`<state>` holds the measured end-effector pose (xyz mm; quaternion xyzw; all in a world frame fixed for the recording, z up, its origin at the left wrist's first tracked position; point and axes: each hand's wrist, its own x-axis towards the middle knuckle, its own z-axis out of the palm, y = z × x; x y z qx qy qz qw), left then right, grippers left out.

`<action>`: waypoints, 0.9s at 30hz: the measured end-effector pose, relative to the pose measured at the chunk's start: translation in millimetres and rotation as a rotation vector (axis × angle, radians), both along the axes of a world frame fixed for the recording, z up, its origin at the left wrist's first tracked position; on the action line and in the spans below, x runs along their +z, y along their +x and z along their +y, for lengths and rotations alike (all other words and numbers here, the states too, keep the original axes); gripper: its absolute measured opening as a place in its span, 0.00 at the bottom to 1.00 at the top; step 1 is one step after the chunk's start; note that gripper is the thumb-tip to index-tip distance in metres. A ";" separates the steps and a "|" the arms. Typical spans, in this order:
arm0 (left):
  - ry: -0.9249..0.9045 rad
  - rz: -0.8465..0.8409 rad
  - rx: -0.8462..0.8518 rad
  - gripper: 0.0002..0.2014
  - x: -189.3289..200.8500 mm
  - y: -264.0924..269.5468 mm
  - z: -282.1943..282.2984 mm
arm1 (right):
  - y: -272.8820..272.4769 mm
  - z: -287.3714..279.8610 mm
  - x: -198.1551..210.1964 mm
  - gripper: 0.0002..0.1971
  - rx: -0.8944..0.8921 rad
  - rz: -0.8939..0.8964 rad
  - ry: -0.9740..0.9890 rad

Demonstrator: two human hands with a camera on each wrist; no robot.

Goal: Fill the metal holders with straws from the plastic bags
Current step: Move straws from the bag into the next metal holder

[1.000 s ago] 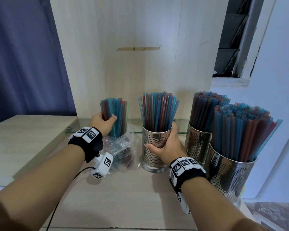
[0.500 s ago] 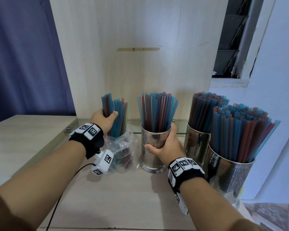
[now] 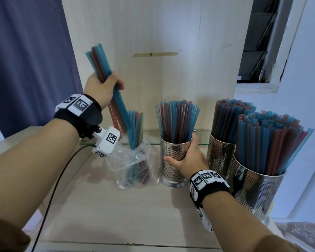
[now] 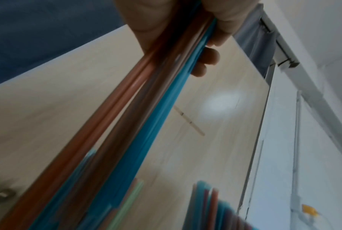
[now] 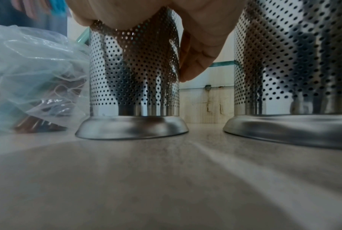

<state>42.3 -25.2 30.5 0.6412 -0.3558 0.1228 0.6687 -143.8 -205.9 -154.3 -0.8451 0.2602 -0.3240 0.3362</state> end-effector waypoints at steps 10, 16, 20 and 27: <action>-0.353 0.174 -0.161 0.16 23.3 -51.8 20.5 | -1.7 0.6 1.7 0.63 0.026 -0.024 0.036; -0.031 0.070 -0.153 0.21 -47.1 -74.8 22.3 | -0.2 0.3 1.3 0.63 0.027 -0.034 0.044; 0.168 0.057 -0.135 0.16 -108.4 -86.1 20.2 | 0.3 0.2 0.7 0.64 0.016 -0.023 0.045; 0.224 0.142 -0.160 0.11 -160.0 -79.1 15.5 | 1.7 -1.2 -1.4 0.64 -0.007 0.007 0.028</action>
